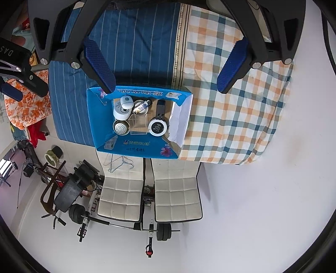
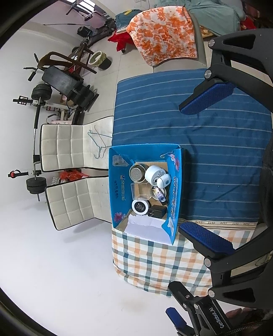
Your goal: Organize rigid objects
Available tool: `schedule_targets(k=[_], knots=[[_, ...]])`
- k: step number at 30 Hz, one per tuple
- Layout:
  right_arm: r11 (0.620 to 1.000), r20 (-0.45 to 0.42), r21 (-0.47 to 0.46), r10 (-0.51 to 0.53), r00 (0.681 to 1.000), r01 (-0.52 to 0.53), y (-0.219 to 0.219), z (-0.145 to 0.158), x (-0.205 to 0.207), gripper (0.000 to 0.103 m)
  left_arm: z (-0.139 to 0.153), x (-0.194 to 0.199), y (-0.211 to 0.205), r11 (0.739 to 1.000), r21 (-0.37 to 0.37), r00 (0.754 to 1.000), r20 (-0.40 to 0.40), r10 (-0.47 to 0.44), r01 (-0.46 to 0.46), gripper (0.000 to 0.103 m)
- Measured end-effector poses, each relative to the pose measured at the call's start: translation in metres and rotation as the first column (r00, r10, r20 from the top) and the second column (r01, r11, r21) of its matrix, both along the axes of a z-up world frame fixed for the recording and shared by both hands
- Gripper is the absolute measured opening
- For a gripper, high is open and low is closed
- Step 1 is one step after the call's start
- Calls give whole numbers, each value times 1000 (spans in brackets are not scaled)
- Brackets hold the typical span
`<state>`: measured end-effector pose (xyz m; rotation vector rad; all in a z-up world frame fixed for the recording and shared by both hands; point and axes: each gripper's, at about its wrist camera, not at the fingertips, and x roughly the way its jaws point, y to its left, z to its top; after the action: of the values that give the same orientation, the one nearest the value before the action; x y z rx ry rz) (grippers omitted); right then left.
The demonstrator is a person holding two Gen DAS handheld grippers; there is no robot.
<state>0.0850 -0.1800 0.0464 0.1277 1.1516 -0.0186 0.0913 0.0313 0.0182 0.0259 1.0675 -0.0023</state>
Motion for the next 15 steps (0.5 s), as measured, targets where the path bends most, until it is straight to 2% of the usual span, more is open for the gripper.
schedule_targets(k=[15], knots=[[1000, 0, -2, 0, 1000, 0, -2, 3, -3, 103, 1, -1, 0, 1000, 0, 1000, 2, -2, 2, 99]])
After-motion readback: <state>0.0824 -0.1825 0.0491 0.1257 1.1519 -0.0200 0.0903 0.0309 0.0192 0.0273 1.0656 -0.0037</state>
